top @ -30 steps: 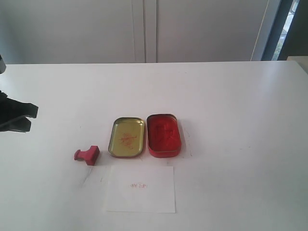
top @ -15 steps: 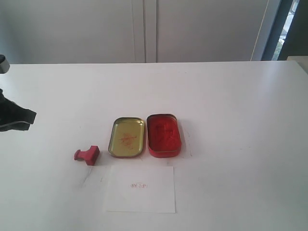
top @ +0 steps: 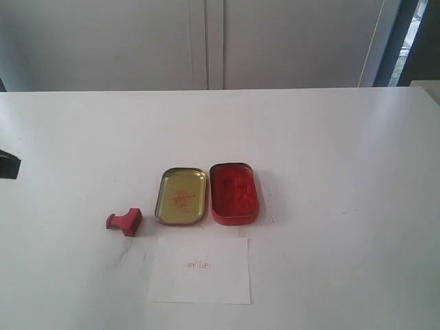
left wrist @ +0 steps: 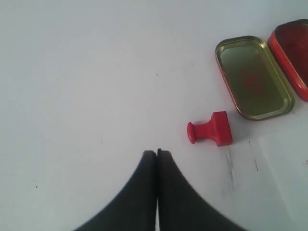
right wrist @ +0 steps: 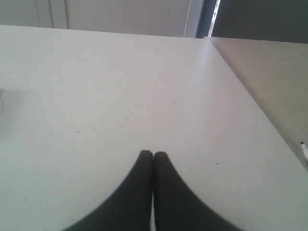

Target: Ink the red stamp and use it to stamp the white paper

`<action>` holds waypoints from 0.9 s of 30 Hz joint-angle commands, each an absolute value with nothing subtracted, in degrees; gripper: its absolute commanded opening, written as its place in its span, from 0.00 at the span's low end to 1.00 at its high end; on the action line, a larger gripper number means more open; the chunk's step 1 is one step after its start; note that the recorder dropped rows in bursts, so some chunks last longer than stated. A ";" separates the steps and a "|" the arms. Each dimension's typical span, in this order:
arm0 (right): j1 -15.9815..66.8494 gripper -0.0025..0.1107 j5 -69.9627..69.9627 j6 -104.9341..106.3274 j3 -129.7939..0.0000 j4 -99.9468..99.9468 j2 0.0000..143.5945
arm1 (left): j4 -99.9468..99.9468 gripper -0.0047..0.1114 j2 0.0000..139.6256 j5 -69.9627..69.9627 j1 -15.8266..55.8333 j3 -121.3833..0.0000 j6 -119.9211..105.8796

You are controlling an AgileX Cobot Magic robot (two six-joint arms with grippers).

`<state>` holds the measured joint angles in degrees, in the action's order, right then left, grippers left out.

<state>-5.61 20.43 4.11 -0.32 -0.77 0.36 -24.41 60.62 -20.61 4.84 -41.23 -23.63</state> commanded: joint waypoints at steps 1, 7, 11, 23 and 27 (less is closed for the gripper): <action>-5.79 0.02 19.62 4.09 0.00 -0.30 0.00 | -25.18 0.04 51.46 -20.72 4.64 -35.33 -23.82; -5.79 0.02 19.62 4.09 0.00 -0.30 0.00 | -25.57 0.04 39.10 -20.06 2.53 -27.94 -23.82; -5.79 0.02 19.62 4.09 0.00 -0.30 0.00 | -25.62 0.04 30.90 -20.06 -0.77 -22.90 -23.82; -5.79 0.02 19.62 4.09 0.00 -0.30 0.00 | -25.26 0.04 10.02 -18.09 -2.69 -8.37 -24.08; -5.79 0.02 19.62 4.09 0.00 -0.30 0.00 | -25.26 0.04 5.01 -17.10 -2.69 -5.25 -24.19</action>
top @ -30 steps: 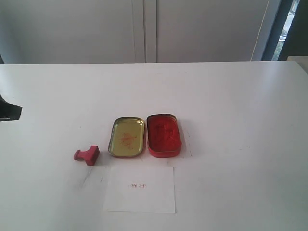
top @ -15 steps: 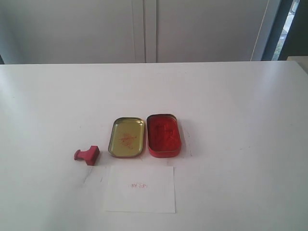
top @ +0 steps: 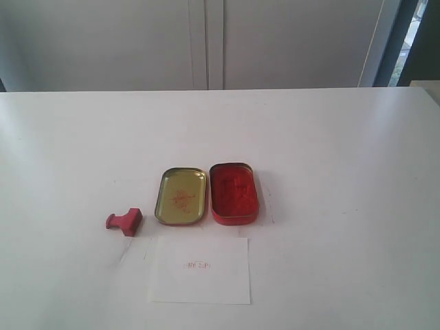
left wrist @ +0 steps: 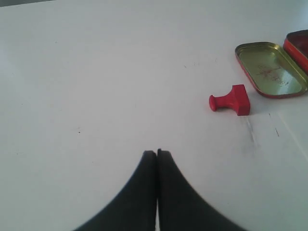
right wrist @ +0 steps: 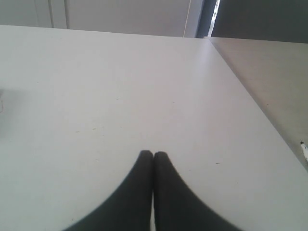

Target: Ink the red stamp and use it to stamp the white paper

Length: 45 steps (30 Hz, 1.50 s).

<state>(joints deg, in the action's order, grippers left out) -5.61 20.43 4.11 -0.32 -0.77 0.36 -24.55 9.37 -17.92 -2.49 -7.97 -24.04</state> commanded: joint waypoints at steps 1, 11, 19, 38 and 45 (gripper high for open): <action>-5.79 0.02 19.62 4.09 0.00 -0.30 0.00 | -25.26 0.04 3.76 -17.10 -2.69 -4.49 -24.19; -5.79 0.02 19.62 4.09 0.00 -0.30 0.00 | -25.26 0.04 2.68 -17.11 -2.69 -1.35 -24.47; -5.79 0.02 19.62 4.09 0.00 -0.30 0.00 | -9.94 0.04 2.68 -17.10 -2.69 -1.19 -8.75; -5.79 0.02 19.62 4.09 0.00 -0.30 0.00 | -3.73 0.04 0.00 -15.49 -2.69 0.00 0.00; -5.79 0.02 19.62 4.09 0.00 -0.30 0.00 | -3.74 0.04 0.00 -15.49 -2.69 0.00 0.00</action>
